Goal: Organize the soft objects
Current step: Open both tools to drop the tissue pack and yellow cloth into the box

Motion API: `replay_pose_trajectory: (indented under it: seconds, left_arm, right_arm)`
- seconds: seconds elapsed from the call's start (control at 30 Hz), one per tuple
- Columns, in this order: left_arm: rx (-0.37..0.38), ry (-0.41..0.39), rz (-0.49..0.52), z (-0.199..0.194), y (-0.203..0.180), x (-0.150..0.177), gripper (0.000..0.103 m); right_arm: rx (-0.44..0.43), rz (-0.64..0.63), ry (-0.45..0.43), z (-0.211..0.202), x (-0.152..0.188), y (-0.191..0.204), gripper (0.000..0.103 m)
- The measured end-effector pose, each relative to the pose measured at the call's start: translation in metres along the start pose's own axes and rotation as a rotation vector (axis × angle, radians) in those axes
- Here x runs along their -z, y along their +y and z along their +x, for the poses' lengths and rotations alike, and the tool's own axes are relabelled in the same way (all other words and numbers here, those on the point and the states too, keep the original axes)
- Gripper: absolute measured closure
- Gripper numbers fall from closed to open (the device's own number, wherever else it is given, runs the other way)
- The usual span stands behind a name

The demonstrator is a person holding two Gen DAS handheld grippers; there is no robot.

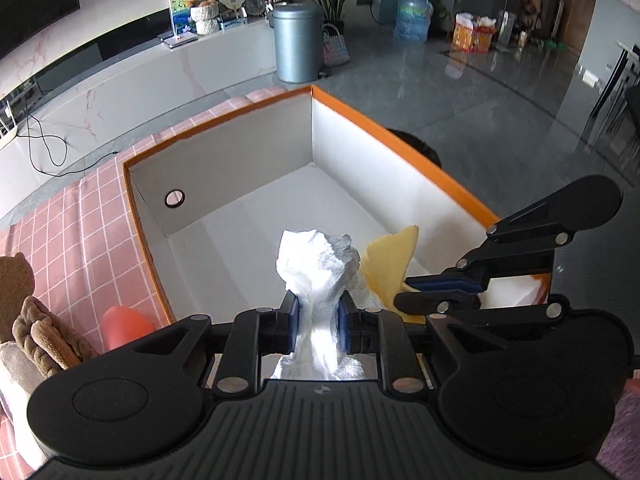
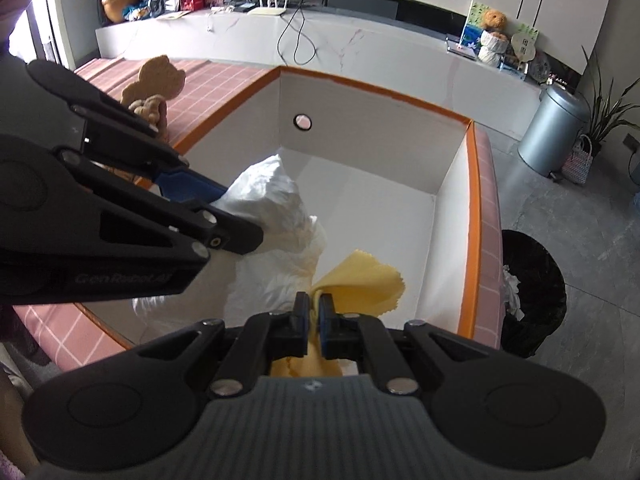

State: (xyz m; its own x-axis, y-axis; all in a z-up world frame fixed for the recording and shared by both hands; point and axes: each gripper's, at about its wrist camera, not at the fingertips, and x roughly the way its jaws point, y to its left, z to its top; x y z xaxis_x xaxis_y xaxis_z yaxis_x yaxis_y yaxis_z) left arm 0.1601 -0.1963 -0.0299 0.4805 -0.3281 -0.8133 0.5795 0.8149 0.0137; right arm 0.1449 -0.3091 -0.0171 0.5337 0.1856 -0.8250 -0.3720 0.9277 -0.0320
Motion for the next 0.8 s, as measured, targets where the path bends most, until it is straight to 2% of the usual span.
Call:
replay_pose_trajectory:
  seconds: [0.23,0.4,0.57,0.7,0.8]
  left_arm:
    - [-0.043,0.045,0.019,0.003,-0.005,0.002,0.069]
    - [-0.065,0.027,-0.005,-0.004,0.000,0.004,0.038]
    - [-0.085,-0.016,-0.027,-0.017,0.005,0.000,0.030]
    - [-0.092,-0.055,-0.052,-0.027,0.010,-0.001,0.030]
    - [-0.095,-0.077,-0.062,-0.034,0.012,-0.002,0.030]
  right_arm:
    - [-0.005,0.010,0.056,0.008,0.000,-0.001,0.100]
    - [-0.006,0.016,0.060,0.008,0.003,0.000,0.099]
    - [-0.003,0.022,0.071,0.009,0.004,0.002,0.098]
    - [0.004,0.042,0.076,0.007,0.002,0.002,0.090]
    - [0.030,0.041,0.064,0.002,0.001,0.004,0.071]
